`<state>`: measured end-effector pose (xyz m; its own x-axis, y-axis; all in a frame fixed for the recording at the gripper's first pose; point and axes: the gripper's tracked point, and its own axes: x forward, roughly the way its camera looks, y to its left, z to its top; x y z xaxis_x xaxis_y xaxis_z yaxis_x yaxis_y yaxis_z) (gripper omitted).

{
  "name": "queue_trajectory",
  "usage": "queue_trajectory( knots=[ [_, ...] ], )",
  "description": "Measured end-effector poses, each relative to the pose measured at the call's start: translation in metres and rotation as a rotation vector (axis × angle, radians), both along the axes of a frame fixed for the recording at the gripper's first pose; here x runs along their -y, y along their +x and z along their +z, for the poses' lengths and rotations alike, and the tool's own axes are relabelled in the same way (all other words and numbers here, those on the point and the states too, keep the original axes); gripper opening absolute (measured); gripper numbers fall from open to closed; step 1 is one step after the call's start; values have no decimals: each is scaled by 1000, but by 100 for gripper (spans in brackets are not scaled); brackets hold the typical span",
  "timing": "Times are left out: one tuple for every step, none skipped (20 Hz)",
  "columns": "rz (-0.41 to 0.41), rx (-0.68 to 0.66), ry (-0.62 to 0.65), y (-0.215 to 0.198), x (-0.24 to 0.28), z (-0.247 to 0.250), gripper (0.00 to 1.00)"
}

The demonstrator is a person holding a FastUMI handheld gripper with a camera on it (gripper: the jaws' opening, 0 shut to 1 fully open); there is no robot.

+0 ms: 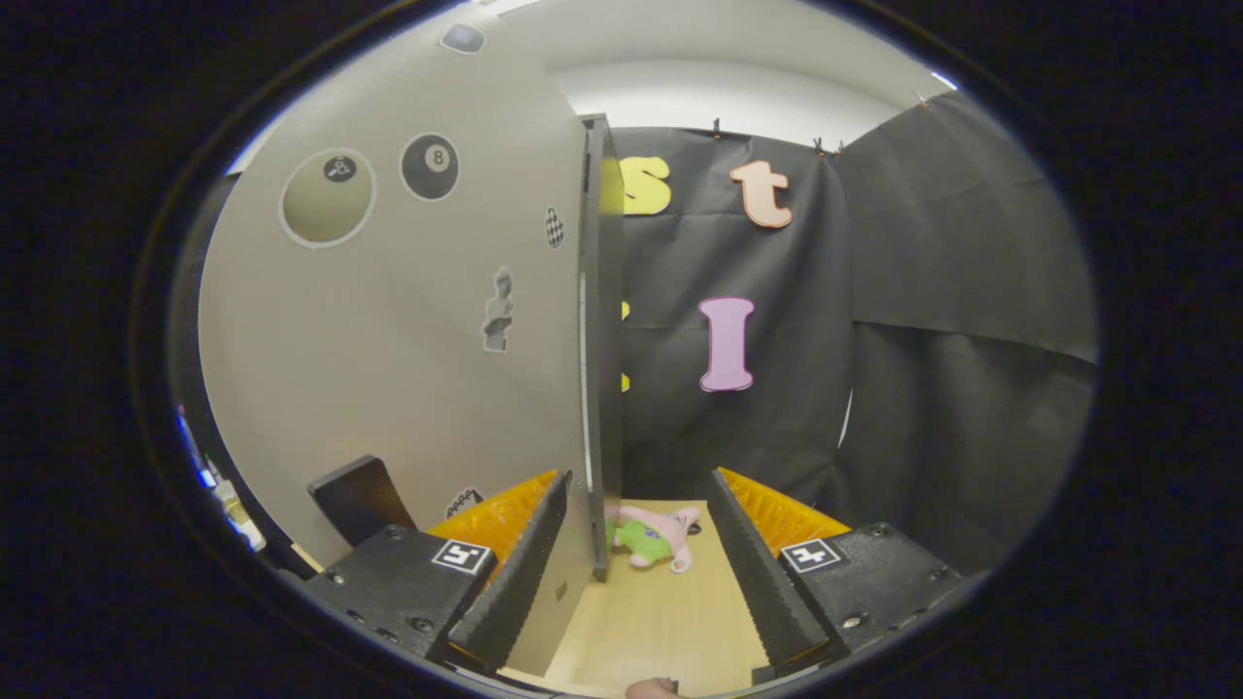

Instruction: Open the shoe cabinet door, grab the shoes and put them into the shoe cabinet, then close the shoe cabinet door.

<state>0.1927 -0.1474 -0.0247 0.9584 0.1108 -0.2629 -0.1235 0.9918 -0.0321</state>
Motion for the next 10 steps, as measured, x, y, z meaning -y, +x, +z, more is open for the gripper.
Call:
queue_trajectory(
  knots=[
    [6, 0, -1, 0, -7, 1, 94],
    [14, 5, 4, 1, -12, 1, 94],
    [11, 12, 16, 1, -16, 1, 94],
    [13, 11, 31, 2, -22, 0, 94],
    [20, 9, 46, 3, -29, -3, 94],
    [33, 1, 46, 2, -37, -6, 94],
    [44, -7, 45, 1, -42, -8, 94],
    [52, -14, 46, -1, -49, -10, 94],
    [59, -19, 48, -1, -55, -12, 94],
    [67, -22, 51, -3, -62, -13, 94]
  ],
)
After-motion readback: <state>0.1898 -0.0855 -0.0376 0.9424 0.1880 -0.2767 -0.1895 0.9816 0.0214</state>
